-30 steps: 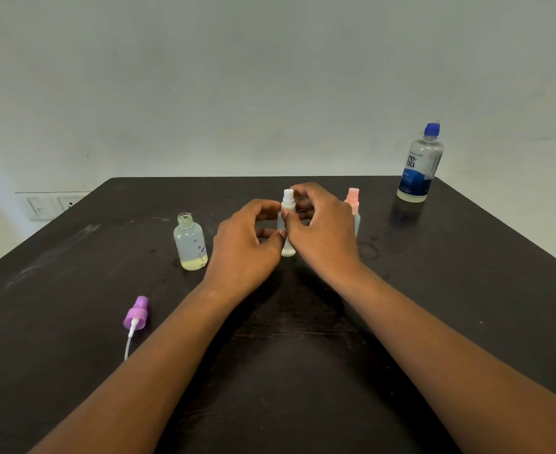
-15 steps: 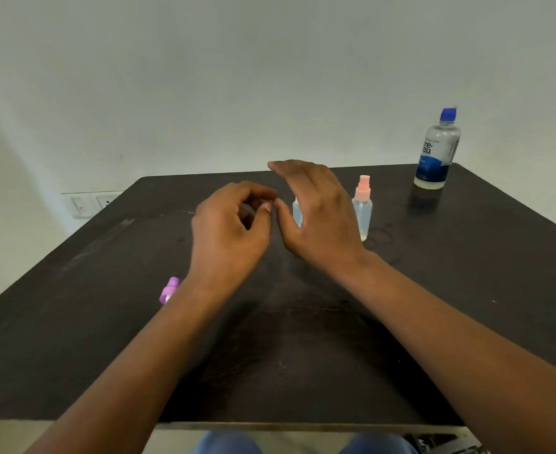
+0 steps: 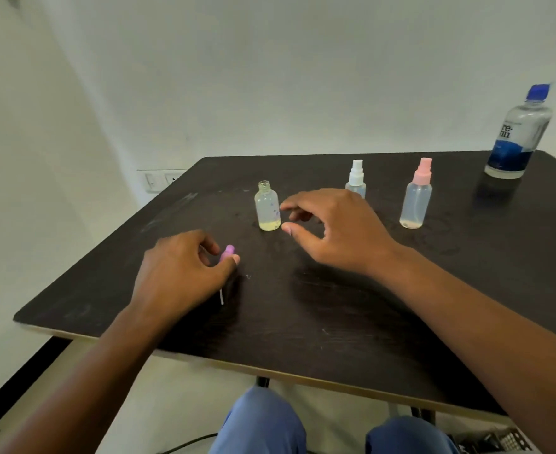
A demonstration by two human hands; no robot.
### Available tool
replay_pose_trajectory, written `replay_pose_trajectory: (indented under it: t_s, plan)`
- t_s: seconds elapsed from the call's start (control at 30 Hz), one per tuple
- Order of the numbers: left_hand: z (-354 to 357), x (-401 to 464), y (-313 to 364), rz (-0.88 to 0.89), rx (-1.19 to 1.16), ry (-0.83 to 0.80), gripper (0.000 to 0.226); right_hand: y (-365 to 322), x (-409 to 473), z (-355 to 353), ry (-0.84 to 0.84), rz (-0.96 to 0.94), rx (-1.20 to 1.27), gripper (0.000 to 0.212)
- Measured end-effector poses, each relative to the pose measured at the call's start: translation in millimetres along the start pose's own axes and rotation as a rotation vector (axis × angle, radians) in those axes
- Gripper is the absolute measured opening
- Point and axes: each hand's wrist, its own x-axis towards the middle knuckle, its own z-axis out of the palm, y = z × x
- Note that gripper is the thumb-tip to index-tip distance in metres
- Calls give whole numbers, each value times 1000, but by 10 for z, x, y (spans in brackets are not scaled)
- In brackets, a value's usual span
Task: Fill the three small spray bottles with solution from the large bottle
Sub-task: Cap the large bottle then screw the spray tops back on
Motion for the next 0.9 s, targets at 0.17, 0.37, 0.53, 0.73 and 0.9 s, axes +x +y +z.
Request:
replay_pose_trajectory:
  t_s: [0.17, 0.37, 0.53, 0.73, 0.9]
  plan:
    - [56, -34, 31, -52, -98, 16, 26, -19, -3, 24, -52, 30, 18, 28]
    - [117, -69, 232, 25, -344, 135, 13, -29, 17, 43, 11, 127, 199, 22]
    - [223, -54, 563, 159, -498, 217, 22, -72, 29, 39, 79, 247, 396, 30]
    - [363, 107, 979, 207, -541, 310, 14, -18, 74, -52, 132, 375, 586, 39]
    - [476, 288, 1053, 285, -402, 381, 44, 67, 112, -123, 317, 444, 511, 32]
